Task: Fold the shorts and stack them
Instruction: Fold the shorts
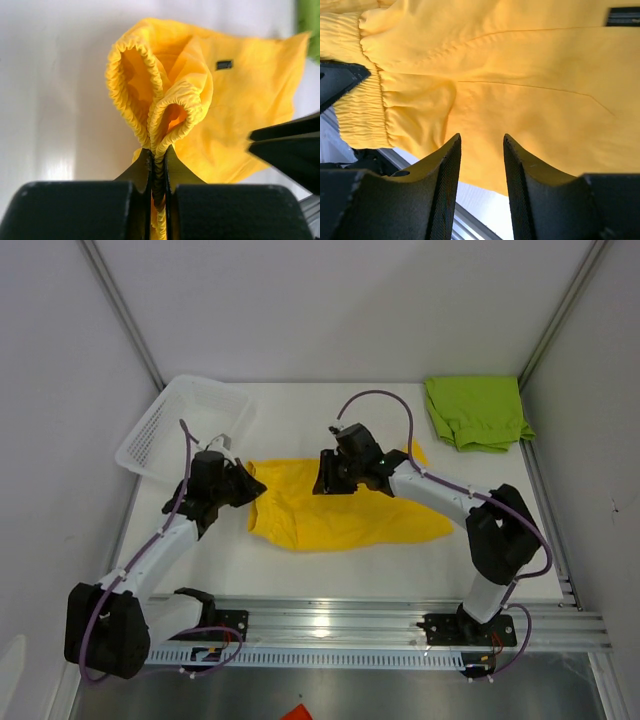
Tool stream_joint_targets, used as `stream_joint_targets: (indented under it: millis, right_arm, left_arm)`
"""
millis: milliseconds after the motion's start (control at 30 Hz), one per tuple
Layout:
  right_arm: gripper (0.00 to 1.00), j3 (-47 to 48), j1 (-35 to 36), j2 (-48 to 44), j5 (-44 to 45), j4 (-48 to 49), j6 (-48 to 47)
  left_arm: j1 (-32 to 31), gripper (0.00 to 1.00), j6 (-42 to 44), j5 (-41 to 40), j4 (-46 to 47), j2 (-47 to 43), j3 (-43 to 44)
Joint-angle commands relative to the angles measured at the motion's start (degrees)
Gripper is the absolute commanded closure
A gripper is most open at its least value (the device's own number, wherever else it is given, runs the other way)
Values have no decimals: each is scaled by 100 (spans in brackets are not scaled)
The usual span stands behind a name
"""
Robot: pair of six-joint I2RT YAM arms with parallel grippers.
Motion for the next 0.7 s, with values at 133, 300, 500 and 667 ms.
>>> stream_joint_targets:
  millis: [133,300,500,667]
  right_arm:
    - [62,-691,26,-177,1110,-163,-219]
    - [67,-1024,157,17,1364,-22,-175]
    - [100,-1350,552,235,1463,355,53]
    - [100,-1158,1044,614,1427,698,334]
  left_arm:
    - [209,100,575,140,-1585,523,1017]
    - [209,100,531,53,-1929,647,1413]
    - [218,100,531,-35,-2324,805,1844]
    - [227,100,566,-88,-2702,1095,2222]
